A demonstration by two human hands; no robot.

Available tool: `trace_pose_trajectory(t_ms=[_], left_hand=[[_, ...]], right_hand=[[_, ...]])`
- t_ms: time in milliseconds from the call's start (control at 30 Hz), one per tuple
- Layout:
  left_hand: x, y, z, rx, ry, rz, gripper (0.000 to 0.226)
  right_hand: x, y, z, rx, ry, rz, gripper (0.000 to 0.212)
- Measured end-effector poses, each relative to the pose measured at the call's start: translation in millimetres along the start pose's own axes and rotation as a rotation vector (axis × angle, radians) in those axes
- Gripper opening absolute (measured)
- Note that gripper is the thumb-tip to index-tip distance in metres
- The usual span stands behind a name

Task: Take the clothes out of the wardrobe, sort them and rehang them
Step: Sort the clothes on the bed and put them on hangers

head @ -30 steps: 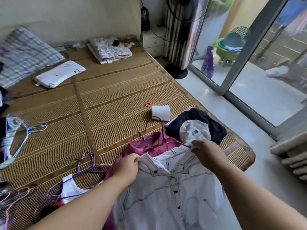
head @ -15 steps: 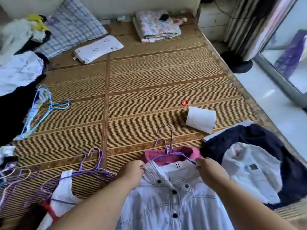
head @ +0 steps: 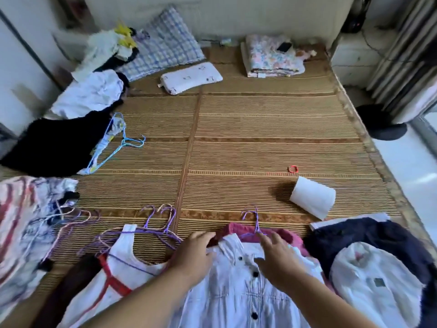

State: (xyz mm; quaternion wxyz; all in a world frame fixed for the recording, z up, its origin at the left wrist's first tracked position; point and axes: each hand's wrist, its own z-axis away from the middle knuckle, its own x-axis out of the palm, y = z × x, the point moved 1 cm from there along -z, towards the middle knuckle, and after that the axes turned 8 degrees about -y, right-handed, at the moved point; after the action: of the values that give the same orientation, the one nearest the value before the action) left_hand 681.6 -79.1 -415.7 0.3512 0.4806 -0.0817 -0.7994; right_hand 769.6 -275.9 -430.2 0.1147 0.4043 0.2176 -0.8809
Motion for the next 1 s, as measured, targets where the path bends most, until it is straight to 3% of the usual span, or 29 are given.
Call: trace_pose_trajectory(t_ms=[267,467,600,800,1000], left_hand=[[-97.6,-42.2,144.3,0.073,0.202,0.019,0.052],[-158.4,-167.9,281.3,-0.053,0.416,0.064,0.049],[-190.7,-254.6,357.4,-0.124,0.526,0.148,0.047],[-243.2,-406.6,457.5,-0.117,0.547,0.08,0.051],[-275.6,-491.9,490.5,-0.135,0.517,0.022,0.053]], right_hand=[[-46.8,-176.5,80.2,-0.368,0.102,0.071,0.057],[-14.1,-352.2,142.1,-0.612,0.1,0.178,0.076],[15.1,-462.3,168.5,-0.661,0.134,0.185,0.076],[92.0,-631.8,186.8,-0.668,0.077,0.241,0.067],[131.7,-698.5,180.2,-0.584,0.012,0.196,0.063]])
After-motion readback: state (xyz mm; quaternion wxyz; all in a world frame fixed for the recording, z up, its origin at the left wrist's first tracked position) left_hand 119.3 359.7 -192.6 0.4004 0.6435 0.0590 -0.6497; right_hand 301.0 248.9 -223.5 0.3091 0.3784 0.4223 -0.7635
